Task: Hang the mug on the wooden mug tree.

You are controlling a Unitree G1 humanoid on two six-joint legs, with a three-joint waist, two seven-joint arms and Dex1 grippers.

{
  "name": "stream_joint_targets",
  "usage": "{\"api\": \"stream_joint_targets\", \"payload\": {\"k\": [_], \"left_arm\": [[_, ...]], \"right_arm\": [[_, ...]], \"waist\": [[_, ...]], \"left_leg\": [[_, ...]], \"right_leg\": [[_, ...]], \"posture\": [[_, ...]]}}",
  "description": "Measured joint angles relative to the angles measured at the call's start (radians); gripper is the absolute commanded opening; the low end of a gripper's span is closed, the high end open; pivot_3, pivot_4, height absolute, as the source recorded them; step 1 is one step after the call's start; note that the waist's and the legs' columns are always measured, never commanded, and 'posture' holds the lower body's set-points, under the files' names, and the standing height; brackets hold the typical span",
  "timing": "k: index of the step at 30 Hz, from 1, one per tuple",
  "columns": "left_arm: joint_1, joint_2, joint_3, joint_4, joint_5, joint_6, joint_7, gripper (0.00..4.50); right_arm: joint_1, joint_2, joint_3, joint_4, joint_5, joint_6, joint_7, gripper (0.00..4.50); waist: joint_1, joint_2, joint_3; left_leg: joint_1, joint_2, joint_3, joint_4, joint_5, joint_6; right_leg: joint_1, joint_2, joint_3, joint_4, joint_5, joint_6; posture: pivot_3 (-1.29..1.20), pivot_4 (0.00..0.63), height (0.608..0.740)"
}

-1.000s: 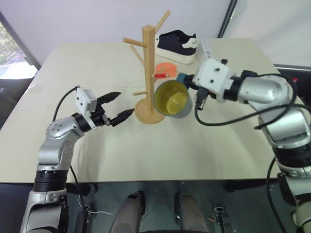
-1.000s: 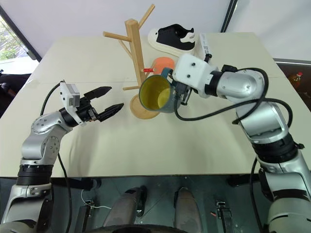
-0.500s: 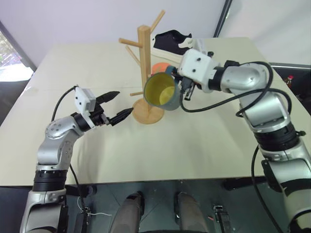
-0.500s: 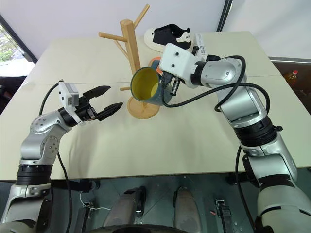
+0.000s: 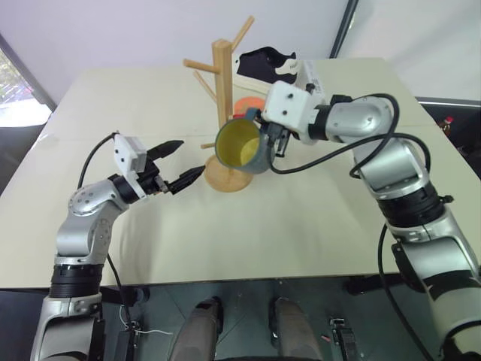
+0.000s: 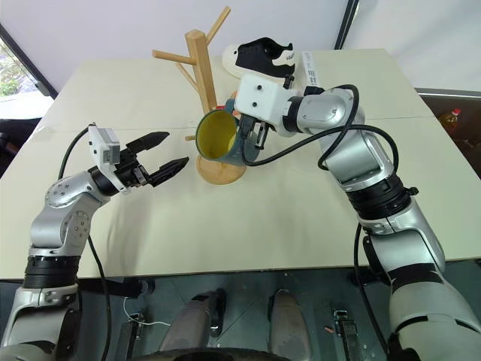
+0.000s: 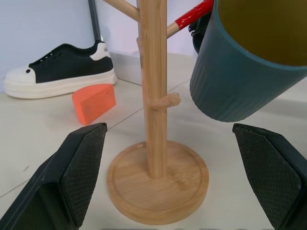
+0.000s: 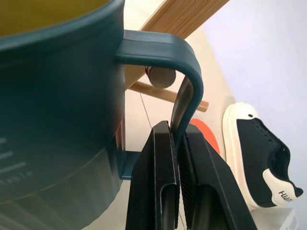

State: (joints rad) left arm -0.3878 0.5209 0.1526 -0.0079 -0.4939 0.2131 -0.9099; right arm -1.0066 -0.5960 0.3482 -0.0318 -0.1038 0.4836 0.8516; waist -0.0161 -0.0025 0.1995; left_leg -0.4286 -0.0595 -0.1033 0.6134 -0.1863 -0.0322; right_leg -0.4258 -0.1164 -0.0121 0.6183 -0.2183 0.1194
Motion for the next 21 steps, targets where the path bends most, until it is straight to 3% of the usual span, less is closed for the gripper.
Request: {"api": "stream_joint_targets", "payload": {"k": [1, 4, 8, 17, 21], "left_arm": [[0.0, 0.0, 0.0, 0.0, 0.0, 0.0, 0.0, 4.5], [0.0, 0.0, 0.0, 0.0, 0.0, 0.0, 0.001, 4.5], [0.001, 0.0, 0.001, -0.001, 0.0, -0.001, 0.002, 4.5], [0.016, 0.0, 0.013, -0.012, 0.0, 0.0, 0.012, 4.5], [0.039, 0.004, 0.034, -0.013, 0.006, 0.0, 0.052, 4.5]], "right_arm": [[-0.003, 0.004, 0.0, 0.004, -0.003, -0.001, 0.0, 0.04], [-0.005, 0.013, 0.0, 0.016, -0.013, -0.01, -0.001, 0.98], [-0.005, 0.021, -0.002, 0.017, -0.025, -0.012, -0.006, 2.9], [0.015, -0.013, -0.101, -0.009, -0.008, -0.008, -0.012, 2.9], [0.156, -0.039, -0.253, -0.067, 0.062, 0.021, -0.04, 2.9]], "waist": [[0.0, 0.0, 0.0], [0.0, 0.0, 0.0], [0.0, 0.0, 0.0], [0.001, 0.0, 0.0], [0.007, -0.001, -0.001]], "left_leg": [[0.0, 0.0, 0.0, 0.0, 0.0, 0.0], [0.0, 0.0, 0.0, 0.0, 0.0, 0.0], [0.001, 0.0, 0.0, 0.0, 0.0, 0.0], [0.001, 0.0, 0.001, 0.0, 0.0, 0.0], [0.001, 0.0, 0.0, 0.0, 0.0, 0.0]], "right_leg": [[0.0, 0.0, 0.0, 0.0, 0.0, 0.0], [0.0, 0.0, 0.0, 0.001, 0.0, 0.0], [0.0, 0.0, 0.0, 0.001, 0.0, 0.0], [0.0, 0.0, 0.001, 0.001, 0.0, 0.0], [0.001, 0.0, 0.001, 0.0, 0.0, 0.0]], "posture": [[0.0, 0.15, 0.74], [0.0, 0.15, 0.74], [0.0, 0.15, 0.74], [0.0, 0.15, 0.74], [0.0, 0.15, 0.74]]}}
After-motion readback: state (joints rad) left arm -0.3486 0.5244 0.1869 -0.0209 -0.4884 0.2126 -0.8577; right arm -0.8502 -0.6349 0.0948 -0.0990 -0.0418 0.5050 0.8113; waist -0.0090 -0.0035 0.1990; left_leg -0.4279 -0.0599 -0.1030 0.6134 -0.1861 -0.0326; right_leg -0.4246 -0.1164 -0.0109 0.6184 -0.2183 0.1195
